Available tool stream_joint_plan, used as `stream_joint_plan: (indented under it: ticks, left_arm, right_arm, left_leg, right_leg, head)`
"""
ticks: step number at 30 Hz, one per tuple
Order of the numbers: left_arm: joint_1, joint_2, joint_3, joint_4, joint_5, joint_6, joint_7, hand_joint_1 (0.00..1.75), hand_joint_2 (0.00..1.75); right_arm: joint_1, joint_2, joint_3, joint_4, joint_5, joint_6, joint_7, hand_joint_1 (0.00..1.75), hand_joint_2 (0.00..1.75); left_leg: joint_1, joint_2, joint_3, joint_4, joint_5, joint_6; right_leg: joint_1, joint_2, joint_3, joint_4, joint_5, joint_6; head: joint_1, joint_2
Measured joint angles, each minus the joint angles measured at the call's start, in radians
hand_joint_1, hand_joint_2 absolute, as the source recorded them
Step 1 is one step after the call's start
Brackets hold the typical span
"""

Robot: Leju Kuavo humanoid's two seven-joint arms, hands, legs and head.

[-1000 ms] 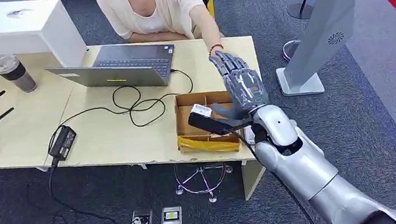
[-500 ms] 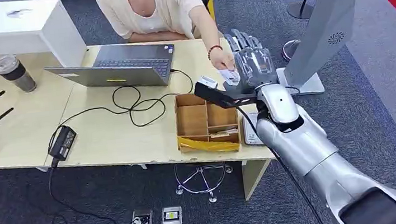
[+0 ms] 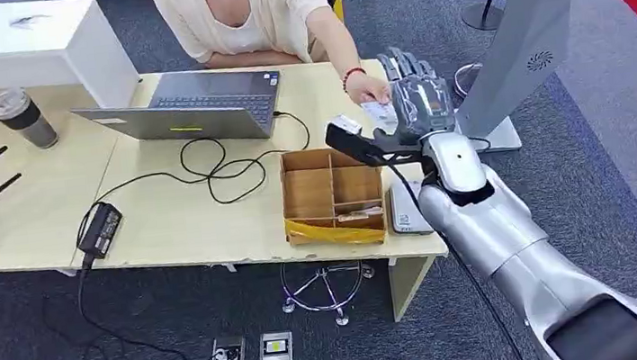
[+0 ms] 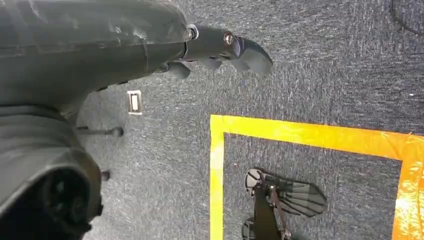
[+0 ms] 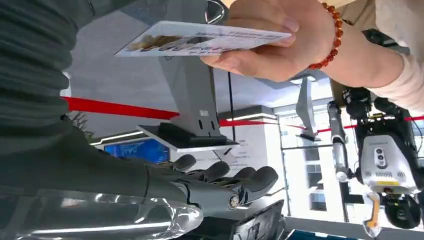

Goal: Pass the card to the sensor for recognition and then transmit it.

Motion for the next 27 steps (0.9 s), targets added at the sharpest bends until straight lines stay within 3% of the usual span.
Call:
stream_joint_plan:
  ticks: [12, 13, 17, 18, 27]
  left_arm:
    - [0.0, -0.001, -0.005, 0.0, 0.027, 0.006, 0.0, 0.0, 0.0]
    - [0.0, -0.001, -0.005, 0.0, 0.03, 0.006, 0.0, 0.0, 0.0]
    - [0.0, -0.001, -0.005, 0.0, 0.044, 0.015, 0.004, 0.0, 0.0]
    - [0.0, -0.001, -0.005, 0.0, 0.049, 0.015, 0.007, 0.0, 0.0]
    - [0.0, -0.002, -0.005, 0.0, 0.066, 0.028, 0.014, 0.0, 0.0]
  right_arm:
    - [-0.001, 0.017, -0.025, 0.032, 0.017, -0.003, -0.011, 0.0, 1.75]
    - [-0.002, 0.019, -0.027, 0.034, 0.018, -0.003, -0.012, 1.01, 1.75]
    - [-0.003, 0.029, -0.035, 0.043, 0.02, -0.006, -0.019, 1.01, 1.75]
    - [-0.003, 0.032, -0.037, 0.048, 0.02, -0.01, -0.021, 1.75, 1.75]
    - [-0.005, 0.055, -0.05, 0.077, 0.02, -0.02, -0.03, 1.75, 1.75]
  left_leg:
    - [0.0, 0.0, 0.0, 0.0, 0.0, 0.0]
    - [0.0, 0.0, 0.0, 0.0, 0.0, 0.0]
    - [0.0, 0.0, 0.0, 0.0, 0.0, 0.0]
    - [0.0, 0.0, 0.0, 0.0, 0.0, 0.0]
    - [0.0, 0.0, 0.0, 0.0, 0.0, 0.0]
  right_leg:
    - [0.0, 0.0, 0.0, 0.0, 0.0, 0.0]
    - [0.0, 0.0, 0.0, 0.0, 0.0, 0.0]
    - [0.0, 0.0, 0.0, 0.0, 0.0, 0.0]
    - [0.0, 0.0, 0.0, 0.0, 0.0, 0.0]
    - [0.0, 0.0, 0.0, 0.0, 0.0, 0.0]
  head:
    - [0.0, 0.0]
    - [0.0, 0.0]
    - [0.0, 0.0]
    - [0.0, 0.0]
    - [0.0, 0.0]
